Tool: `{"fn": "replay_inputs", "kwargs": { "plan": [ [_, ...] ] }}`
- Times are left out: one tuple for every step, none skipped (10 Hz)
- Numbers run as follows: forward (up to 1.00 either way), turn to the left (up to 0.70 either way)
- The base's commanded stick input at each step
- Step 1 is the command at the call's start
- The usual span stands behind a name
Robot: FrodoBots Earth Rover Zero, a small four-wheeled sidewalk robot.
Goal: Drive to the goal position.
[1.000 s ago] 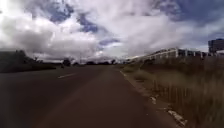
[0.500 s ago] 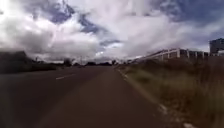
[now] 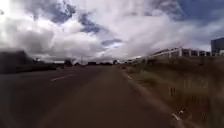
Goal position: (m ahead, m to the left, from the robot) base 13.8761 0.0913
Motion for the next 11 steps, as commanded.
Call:
{"fn": "replay_inputs", "kwargs": {
  "plan": [
    [0.70,0.01],
    [0.70,0.01],
    [0.70,0.01],
    [0.70,0.01],
    [0.70,0.01],
    [0.70,-0.23],
    [0.70,-0.23],
    [0.70,0.01],
    [0.70,0.01],
    [0.70,0.01],
    [0.70,0.01]
  ]
}}
